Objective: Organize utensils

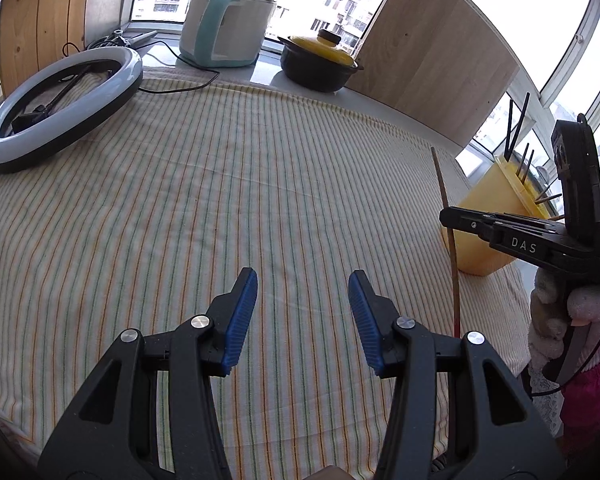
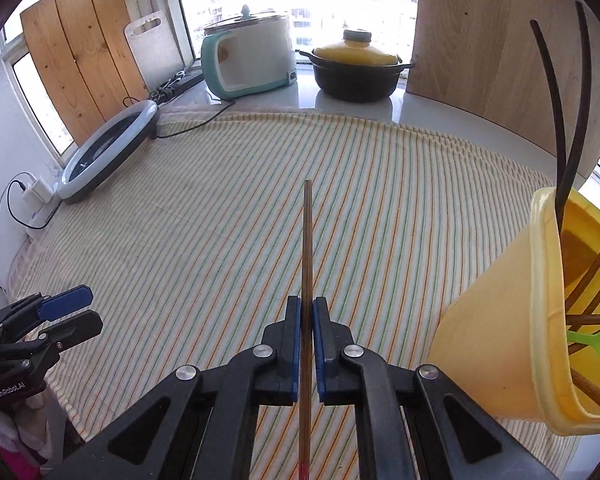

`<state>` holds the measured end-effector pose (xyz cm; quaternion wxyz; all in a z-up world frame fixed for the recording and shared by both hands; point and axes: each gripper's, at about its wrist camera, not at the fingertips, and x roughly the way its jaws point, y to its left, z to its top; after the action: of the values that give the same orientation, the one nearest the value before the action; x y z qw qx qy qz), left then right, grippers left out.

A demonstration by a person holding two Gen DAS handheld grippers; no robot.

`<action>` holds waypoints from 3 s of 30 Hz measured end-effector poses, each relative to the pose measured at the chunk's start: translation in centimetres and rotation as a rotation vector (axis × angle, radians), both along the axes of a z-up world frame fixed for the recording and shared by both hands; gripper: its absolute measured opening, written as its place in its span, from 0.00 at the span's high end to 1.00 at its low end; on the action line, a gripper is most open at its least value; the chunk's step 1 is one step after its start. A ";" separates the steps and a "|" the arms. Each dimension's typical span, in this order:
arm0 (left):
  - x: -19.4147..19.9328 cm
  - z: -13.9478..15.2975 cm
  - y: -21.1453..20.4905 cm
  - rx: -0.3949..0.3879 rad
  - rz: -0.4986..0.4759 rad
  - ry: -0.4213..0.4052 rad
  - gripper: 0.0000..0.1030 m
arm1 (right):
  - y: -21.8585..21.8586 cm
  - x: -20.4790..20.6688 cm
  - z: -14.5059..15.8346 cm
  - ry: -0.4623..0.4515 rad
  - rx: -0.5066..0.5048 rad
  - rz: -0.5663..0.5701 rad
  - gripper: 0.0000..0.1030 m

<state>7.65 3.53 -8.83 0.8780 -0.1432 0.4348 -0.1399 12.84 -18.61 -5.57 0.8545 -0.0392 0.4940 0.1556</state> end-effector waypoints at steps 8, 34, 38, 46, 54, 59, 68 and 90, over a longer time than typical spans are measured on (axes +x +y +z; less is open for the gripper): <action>0.4 0.8 -1.4 0.032 -0.017 -0.020 0.53 | -4.0 -4.0 6.7 -0.204 0.130 -0.059 0.97; 0.7 1.8 -4.0 0.063 -0.054 -0.027 0.53 | -12.9 -6.5 18.2 -0.509 0.201 -0.237 0.97; 0.6 2.0 -4.3 0.068 -0.059 -0.036 0.53 | -13.5 -6.1 17.3 -0.497 0.156 -0.273 0.97; 0.0 2.9 -5.0 0.079 -0.075 -0.064 0.53 | -14.0 -5.7 14.3 -0.441 0.093 -0.314 0.97; -0.3 4.0 -6.0 0.082 -0.098 -0.099 0.53 | -14.8 -5.9 12.1 -0.387 0.093 -0.347 0.93; -0.7 4.5 -6.6 0.080 -0.111 -0.112 0.53 | -14.9 -6.2 11.9 -0.389 0.080 -0.352 0.85; -1.3 5.3 -7.3 0.093 -0.119 -0.145 0.53 | -15.2 -7.6 10.9 -0.386 0.083 -0.367 0.81; -6.2 12.3 -11.8 0.163 -0.203 -0.479 0.15 | -13.8 -12.9 10.0 -0.471 0.022 -0.468 0.16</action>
<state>1.45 -8.26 3.42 0.9459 0.0094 0.2368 -0.2217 -0.07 -32.39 4.43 0.9582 0.0497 0.2769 -0.0530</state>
